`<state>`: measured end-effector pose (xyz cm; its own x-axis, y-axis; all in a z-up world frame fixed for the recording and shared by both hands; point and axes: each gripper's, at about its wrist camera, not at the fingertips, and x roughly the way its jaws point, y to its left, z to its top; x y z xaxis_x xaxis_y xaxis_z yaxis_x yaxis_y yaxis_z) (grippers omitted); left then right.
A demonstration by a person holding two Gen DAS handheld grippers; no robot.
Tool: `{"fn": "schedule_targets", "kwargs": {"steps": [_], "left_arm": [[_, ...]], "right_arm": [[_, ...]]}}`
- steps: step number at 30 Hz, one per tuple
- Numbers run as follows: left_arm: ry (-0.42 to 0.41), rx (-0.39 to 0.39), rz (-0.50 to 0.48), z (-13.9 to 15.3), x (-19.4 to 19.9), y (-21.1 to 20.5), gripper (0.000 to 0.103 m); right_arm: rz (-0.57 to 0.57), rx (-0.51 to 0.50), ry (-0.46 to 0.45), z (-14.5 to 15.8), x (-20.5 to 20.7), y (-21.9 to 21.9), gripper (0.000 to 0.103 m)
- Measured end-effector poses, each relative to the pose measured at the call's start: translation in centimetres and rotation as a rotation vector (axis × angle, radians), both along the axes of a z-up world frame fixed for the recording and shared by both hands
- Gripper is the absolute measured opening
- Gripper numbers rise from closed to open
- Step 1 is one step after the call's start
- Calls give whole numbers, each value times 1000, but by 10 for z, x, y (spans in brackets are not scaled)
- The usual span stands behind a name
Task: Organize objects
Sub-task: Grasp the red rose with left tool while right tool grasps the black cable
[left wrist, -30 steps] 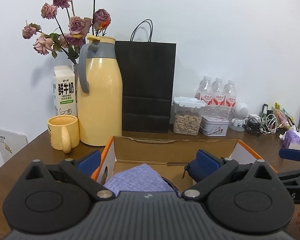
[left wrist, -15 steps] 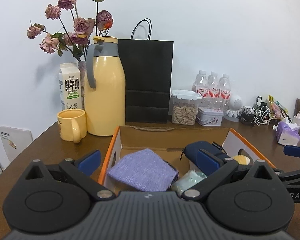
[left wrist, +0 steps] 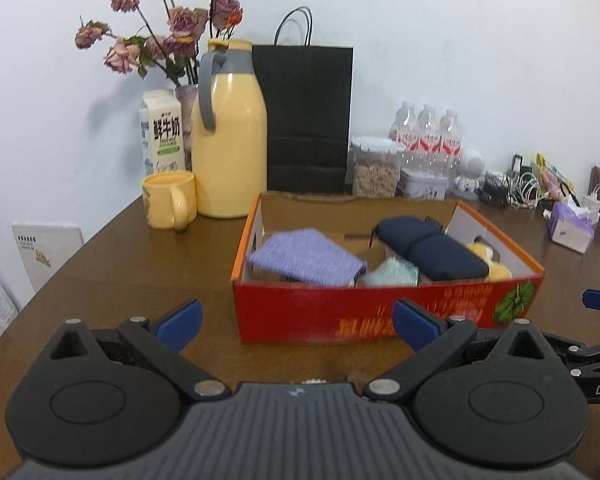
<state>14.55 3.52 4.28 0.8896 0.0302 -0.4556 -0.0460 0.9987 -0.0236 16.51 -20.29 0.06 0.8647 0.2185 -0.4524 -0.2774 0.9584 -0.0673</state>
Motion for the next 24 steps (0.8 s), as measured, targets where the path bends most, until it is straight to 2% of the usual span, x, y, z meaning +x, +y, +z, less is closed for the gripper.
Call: {"fn": "schedule_targets", "kwargs": {"steps": [10,21,24], "left_arm": [[62,-13,9,-16,-23,6,103],[154,-31,-67,-42,-27,-4,103],[176,-53,-48,-50,-22,-5,102]], "right_arm": [[16,8,52,-17,-18,-2,103],[31,0,93,-31,-20,5,103],[35,-5,101,-33,-19,7,103]]}}
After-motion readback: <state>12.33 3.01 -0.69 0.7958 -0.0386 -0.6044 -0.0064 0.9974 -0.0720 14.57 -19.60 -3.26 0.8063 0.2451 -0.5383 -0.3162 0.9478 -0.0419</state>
